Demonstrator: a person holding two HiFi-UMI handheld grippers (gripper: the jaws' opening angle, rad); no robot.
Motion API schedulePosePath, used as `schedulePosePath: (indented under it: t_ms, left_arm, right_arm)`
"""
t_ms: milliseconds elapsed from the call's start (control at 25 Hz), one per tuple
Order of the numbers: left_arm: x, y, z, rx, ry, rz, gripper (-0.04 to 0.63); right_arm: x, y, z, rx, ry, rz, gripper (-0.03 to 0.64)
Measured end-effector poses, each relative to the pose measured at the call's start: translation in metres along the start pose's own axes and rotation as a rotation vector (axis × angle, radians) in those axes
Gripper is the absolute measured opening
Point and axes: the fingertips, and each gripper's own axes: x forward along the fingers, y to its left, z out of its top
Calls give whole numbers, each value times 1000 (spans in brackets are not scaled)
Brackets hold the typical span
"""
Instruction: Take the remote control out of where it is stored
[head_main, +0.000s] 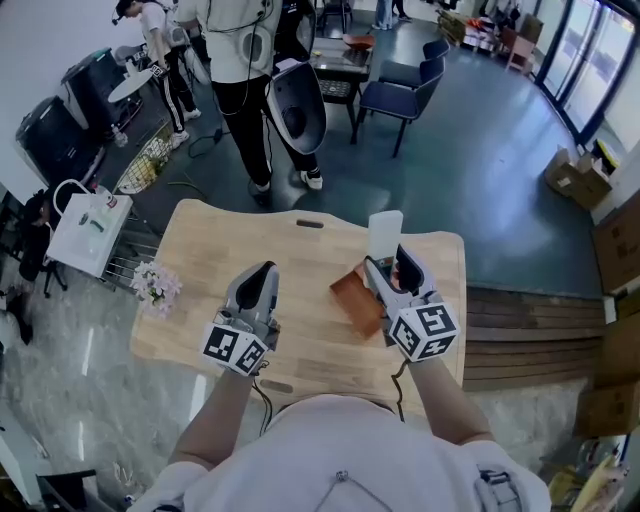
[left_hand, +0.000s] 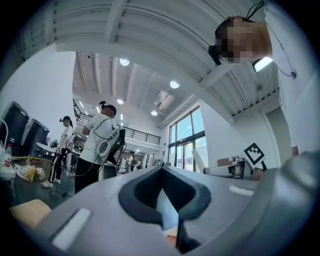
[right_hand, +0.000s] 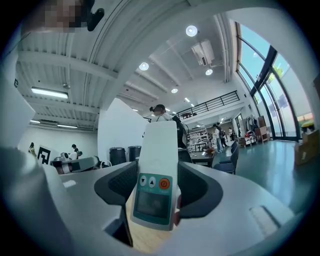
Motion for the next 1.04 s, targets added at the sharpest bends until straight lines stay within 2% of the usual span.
schedulePosePath:
  t_ms: [1040]
  left_arm:
    - [-2, 4, -1, -3, 6, 5, 1]
  right_arm:
    - [3, 0, 0, -3, 10, -21, 282]
